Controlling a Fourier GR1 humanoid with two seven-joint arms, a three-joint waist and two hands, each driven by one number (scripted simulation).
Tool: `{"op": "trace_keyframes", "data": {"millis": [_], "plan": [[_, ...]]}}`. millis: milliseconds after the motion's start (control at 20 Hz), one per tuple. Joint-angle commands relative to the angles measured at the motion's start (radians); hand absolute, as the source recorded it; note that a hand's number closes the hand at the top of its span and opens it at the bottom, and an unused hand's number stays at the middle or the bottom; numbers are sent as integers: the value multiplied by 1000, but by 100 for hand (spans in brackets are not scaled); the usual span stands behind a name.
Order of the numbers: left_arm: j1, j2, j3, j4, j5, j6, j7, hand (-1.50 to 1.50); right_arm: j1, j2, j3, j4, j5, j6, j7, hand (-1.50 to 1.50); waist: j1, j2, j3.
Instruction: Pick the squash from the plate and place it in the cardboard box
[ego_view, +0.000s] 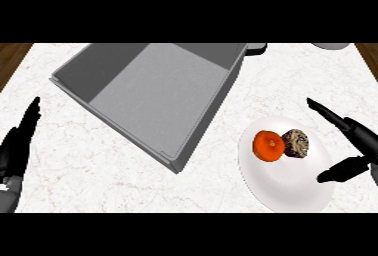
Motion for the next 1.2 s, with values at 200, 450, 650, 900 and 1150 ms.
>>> {"op": "trace_keyframes", "data": {"millis": [200,450,650,900,1150], "plan": [[-28,32,23,-33,-3,-45,55,0,-200,-75,121,-9,185,122,176,-150,3,-4,-1],[-24,-11,56,48,2,-44,-9,0,-228,-36,218,-51,296,182,289,-150,-10,-4,-1],[26,-73,29,10,-60,-3,-26,0,-282,-11,195,-40,317,277,338,-150,-10,-5,-1],[9,-71,81,32,-78,-40,-29,0,-240,68,203,-56,425,225,391,-150,-14,-6,-1],[26,-77,105,-36,-119,-78,33,0,-242,109,165,11,507,208,327,-150,-12,-5,0]]}}
